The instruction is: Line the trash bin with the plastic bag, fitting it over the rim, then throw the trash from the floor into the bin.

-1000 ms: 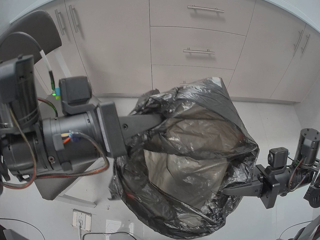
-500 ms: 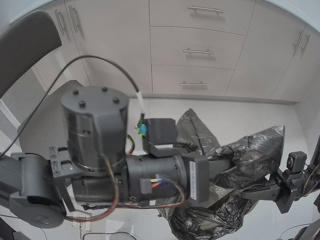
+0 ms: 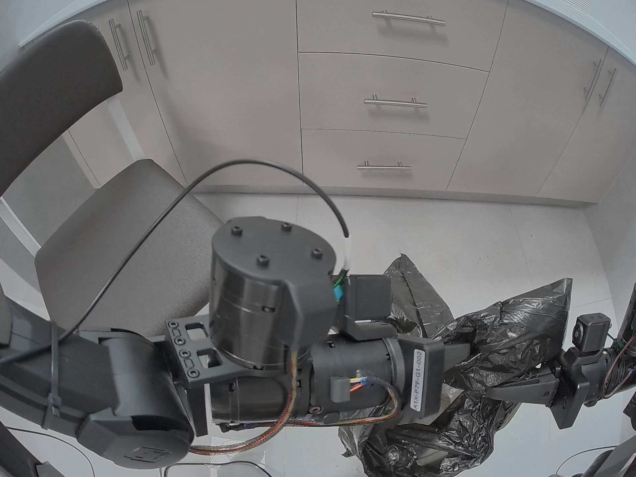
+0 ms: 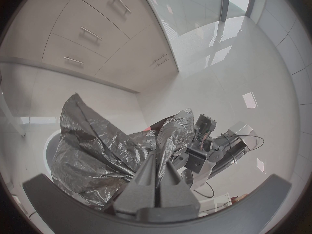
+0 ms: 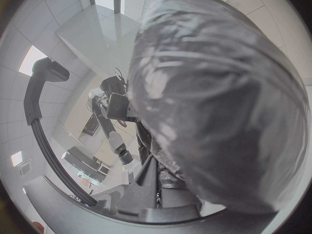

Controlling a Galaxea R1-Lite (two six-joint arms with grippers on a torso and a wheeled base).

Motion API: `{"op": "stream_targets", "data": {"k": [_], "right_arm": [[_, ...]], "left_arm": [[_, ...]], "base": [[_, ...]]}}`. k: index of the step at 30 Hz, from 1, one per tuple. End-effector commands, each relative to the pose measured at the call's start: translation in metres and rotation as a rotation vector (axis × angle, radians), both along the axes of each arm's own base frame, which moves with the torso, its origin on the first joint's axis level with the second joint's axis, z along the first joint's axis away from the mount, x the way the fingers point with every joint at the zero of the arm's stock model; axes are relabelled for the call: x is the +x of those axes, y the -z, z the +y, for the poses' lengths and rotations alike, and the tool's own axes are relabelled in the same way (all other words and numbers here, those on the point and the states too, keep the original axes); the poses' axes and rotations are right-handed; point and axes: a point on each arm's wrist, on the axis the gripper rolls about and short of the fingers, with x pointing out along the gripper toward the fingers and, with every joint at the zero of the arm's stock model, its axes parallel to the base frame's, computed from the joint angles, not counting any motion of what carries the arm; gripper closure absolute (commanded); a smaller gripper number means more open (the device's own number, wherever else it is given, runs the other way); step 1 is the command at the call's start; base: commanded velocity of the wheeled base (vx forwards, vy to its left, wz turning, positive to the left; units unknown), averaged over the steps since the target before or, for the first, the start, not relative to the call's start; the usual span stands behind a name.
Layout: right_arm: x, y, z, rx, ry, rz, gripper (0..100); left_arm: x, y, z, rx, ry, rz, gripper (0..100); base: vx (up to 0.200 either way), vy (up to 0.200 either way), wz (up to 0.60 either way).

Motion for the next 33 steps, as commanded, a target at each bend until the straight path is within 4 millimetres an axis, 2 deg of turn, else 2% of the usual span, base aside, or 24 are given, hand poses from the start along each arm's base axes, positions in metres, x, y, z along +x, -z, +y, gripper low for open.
{"op": "stream_targets", "data": {"k": [1,9,17,26,33], "right_arm": [[0.006,0.002,-0.005,-0.017,0.036,-0.02,100],[0.01,0.004,-0.008,-0.041,0.055,-0.068,100],[0.013,0.007,-0.01,-0.065,0.066,-0.093,100],[0.019,0.019,-0.008,-0.124,0.084,-0.102,100],[0.017,0.017,-0.007,-0.135,0.087,-0.138,100]], "left_arm": [[0.011,0.019,-0.004,0.009,-0.021,0.004,100],[0.035,0.036,-0.011,-0.024,-0.063,-0.02,100],[0.053,0.064,-0.015,0.031,-0.079,-0.072,100],[0.058,0.06,-0.01,0.024,-0.096,-0.093,100],[0.049,0.057,-0.007,0.024,-0.091,-0.155,100]], "base": [[0.0,0.0,0.0],[0.0,0.0,0.0],[0.0,0.0,0.0],[0.0,0.0,0.0],[0.0,0.0,0.0]]}}
